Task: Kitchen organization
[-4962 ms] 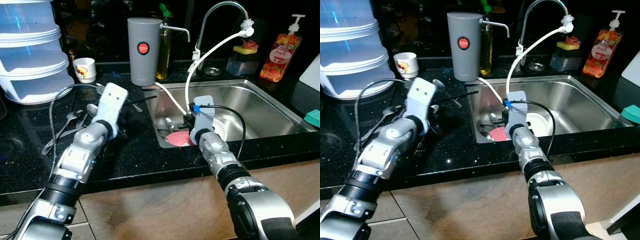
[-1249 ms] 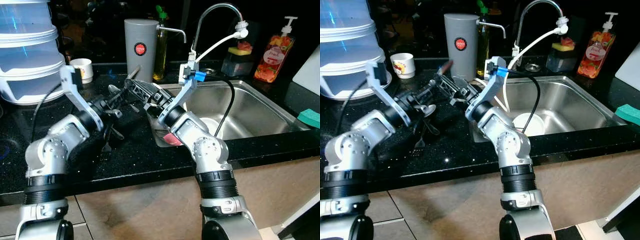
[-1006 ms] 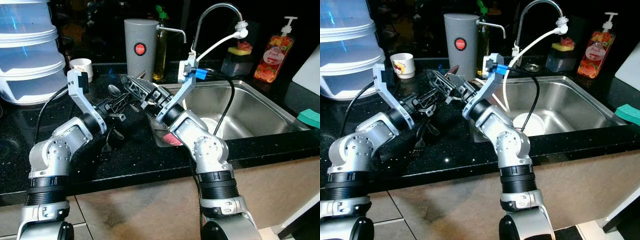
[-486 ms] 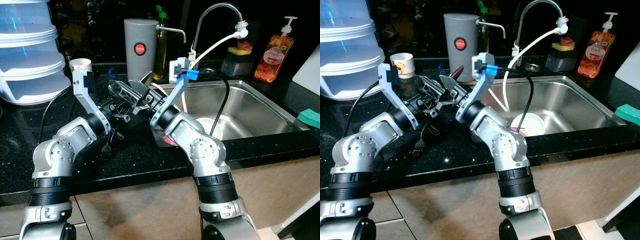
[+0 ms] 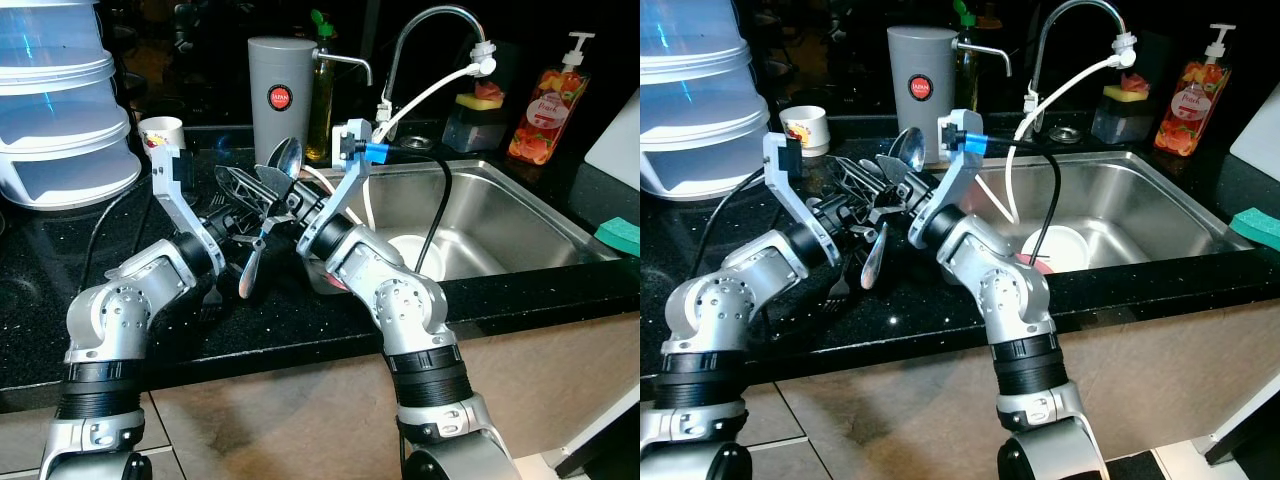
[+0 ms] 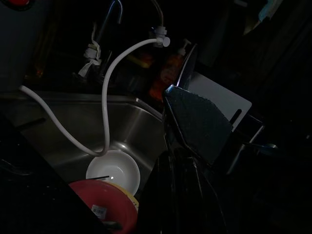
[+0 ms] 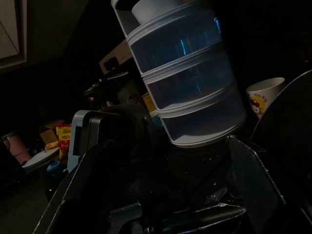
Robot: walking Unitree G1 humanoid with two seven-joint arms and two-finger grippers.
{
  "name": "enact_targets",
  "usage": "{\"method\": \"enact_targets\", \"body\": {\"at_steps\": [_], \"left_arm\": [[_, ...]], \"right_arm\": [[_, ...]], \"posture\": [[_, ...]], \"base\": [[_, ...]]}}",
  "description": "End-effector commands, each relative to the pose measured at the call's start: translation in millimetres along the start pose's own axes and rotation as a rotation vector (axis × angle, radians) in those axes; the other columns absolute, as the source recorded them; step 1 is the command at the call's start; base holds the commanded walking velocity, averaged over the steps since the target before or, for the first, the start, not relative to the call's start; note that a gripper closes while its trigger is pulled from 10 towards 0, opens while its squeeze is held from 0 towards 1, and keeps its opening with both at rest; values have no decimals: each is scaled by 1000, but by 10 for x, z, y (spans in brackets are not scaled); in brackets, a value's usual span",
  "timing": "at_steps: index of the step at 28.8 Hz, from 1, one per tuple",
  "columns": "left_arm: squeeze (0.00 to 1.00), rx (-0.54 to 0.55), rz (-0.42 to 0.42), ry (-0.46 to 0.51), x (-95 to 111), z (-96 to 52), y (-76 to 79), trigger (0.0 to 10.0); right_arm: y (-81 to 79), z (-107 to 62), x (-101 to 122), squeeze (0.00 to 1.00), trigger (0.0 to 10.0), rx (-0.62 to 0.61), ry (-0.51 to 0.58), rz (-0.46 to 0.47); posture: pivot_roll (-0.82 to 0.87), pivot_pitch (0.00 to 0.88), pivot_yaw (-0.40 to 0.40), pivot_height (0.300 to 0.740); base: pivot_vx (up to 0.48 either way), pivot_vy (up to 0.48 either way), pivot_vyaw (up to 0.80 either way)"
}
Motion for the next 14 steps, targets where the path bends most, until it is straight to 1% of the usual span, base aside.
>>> {"method": "enact_targets", "body": {"at_steps": [1, 2, 3, 4, 14], "left_arm": [[0, -92, 2, 8, 20, 24, 166, 0], [0, -89, 1, 7, 17, 20, 161, 0], [0, -88, 1, 7, 17, 20, 160, 0], [0, -87, 1, 6, 17, 19, 159, 0], [0, -80, -9, -6, 1, 4, 135, 0]], "right_arm": [[172, -52, -64, 0, 10000, -94, -12, 25], [176, -50, -39, 0, 5608, -95, 1, 32], [177, -49, -32, 0, 2471, -95, 5, 35], [181, -48, -21, 0, 0, -96, 13, 41], [210, -57, 46, 0, 0, -102, 59, 64]], "posture": [[65, 43, -3, 740], [65, 43, -3, 740], [65, 43, -3, 740], [65, 43, -3, 740], [65, 40, -5, 740]], "base": [[0, 0, 0], [0, 0, 0], [0, 0, 0], [0, 0, 0], [0, 0, 0]]}}
Point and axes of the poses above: a point about 5 cm out from each wrist's last joint towards the gripper, its own z axis pointing out of the wrist towards the gripper, its own x axis along the axis of the wrist's last joint, y = z × x, the point moved 4 cm from there along z, pointing out of the wrist towards the gripper, and after that the axes turned 8 degrees about -z, right-handed, at the moved point
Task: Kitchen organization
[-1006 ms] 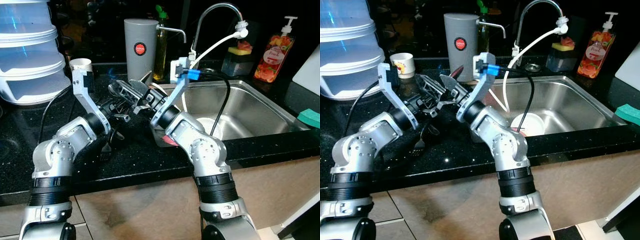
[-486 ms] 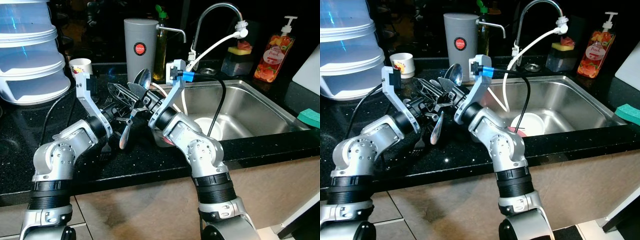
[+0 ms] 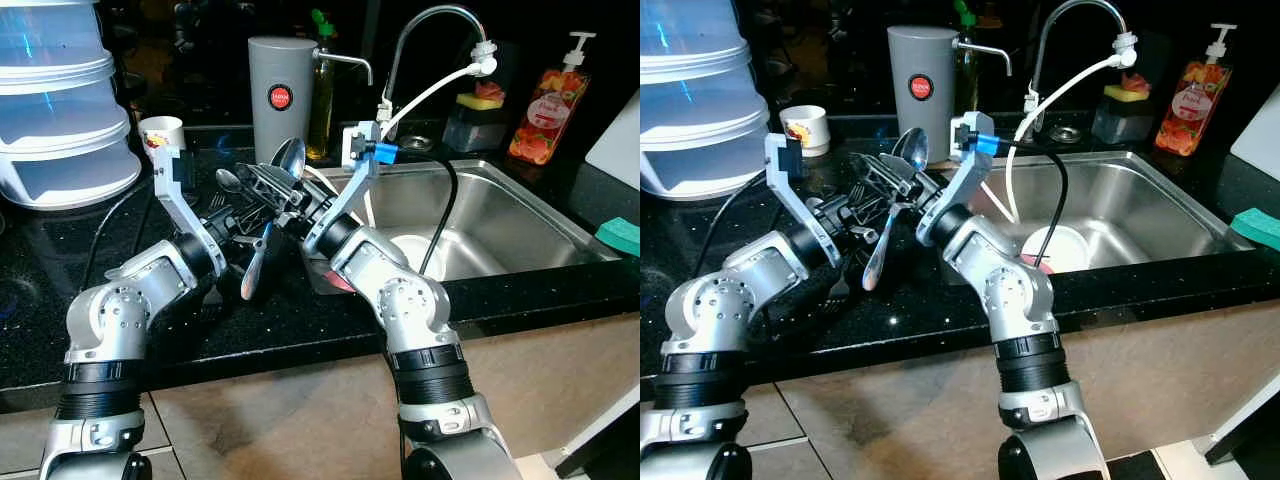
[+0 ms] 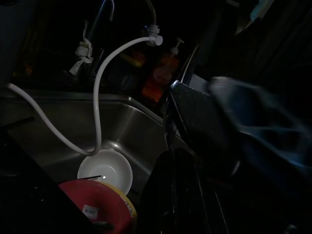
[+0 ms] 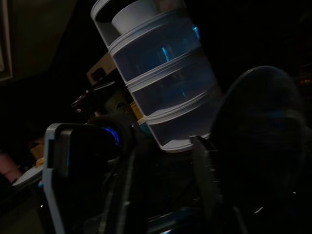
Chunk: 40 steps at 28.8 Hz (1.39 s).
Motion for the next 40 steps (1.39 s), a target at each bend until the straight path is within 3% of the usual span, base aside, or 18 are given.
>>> {"method": "enact_targets", "body": {"at_steps": [1, 18, 19, 20, 21, 25, 26, 28, 29, 30, 31, 32, 33, 34, 35, 36, 40], "left_arm": [[0, -52, 9, 1, 15, 1, 100, 0], [0, -23, 33, -51, -66, -18, 64, 0], [161, -5, 50, -53, -68, -14, 39, 4667], [161, -5, 50, -53, -68, -14, 39, 4667], [1000, 8, 62, -54, -68, -12, 22, 10000], [1000, 46, 70, -29, -38, -2, -39, 10000], [1000, 57, 76, -26, -32, -2, -49, 6078], [1000, 74, 79, -18, -17, -3, -71, 4941], [1000, 74, 79, -18, -17, -3, -71, 4941], [1000, 82, 73, -9, -2, -7, -87, 0], [1000, 80, 68, -4, 5, -10, -86, 0], [910, 73, 65, -1, 11, -10, -76, 0], [435, 71, 65, 1, 15, -11, -71, 0], [157, 75, 68, 3, 20, -12, -75, 0], [157, 75, 68, 3, 20, -12, -75, 0], [0, 84, 73, 4, 23, -15, -88, 0], [0, 107, 80, 19, 45, -21, -125, 0]], "right_arm": [[55, -6, 28, 0, 0, -32, 28, 21], [140, -17, 69, 0, 0, -74, 68, 22], [152, -20, 72, 0, 0, -80, 71, 20], [152, -20, 72, 0, 0, -80, 71, 20], [160, -21, 74, 0, 0, -85, 73, 19], [210, -41, 75, 0, 0, -111, 78, 9], [216, -44, 76, 0, 0, -114, 79, 10], [225, -47, 79, 0, 0, -118, 81, 10], [225, -47, 79, 0, 0, -118, 81, 10], [236, -50, 85, 0, 0, -122, 83, 10], [241, -52, 86, 0, 0, -123, 83, 9], [244, -53, 88, 0, 0, -124, 84, 7], [249, -55, 89, 0, 0, -125, 83, 6], [256, -56, 89, 0, 0, -128, 83, 4], [256, -56, 89, 0, 0, -128, 83, 4], [266, -58, 86, 0, 0, -133, 81, 1], [298, -59, 72, 0, 0, -150, 75, -17]], "posture": [[65, 40, -5, 740], [67, 18, -12, 740], [67, 18, -12, 740], [67, 18, -12, 740], [67, 18, -12, 740], [67, 23, -11, 740], [67, 23, -11, 740], [66, 29, -10, 740], [66, 29, -10, 740], [66, 29, -10, 740], [66, 29, -10, 740], [65, 33, -10, 740], [65, 33, -10, 740], [65, 33, -10, 740], [65, 33, -10, 740], [67, 35, -11, 740], [67, 35, -11, 740]], "base": [[0, 0, 0], [0, 0, 0], [0, 0, 0], [0, 0, 0], [0, 0, 0], [0, 0, 0], [0, 0, 0], [0, 0, 0], [0, 0, 0], [0, 0, 0], [0, 0, 0], [0, 0, 0], [0, 0, 0], [0, 0, 0], [0, 0, 0], [0, 0, 0], [0, 0, 0]]}}
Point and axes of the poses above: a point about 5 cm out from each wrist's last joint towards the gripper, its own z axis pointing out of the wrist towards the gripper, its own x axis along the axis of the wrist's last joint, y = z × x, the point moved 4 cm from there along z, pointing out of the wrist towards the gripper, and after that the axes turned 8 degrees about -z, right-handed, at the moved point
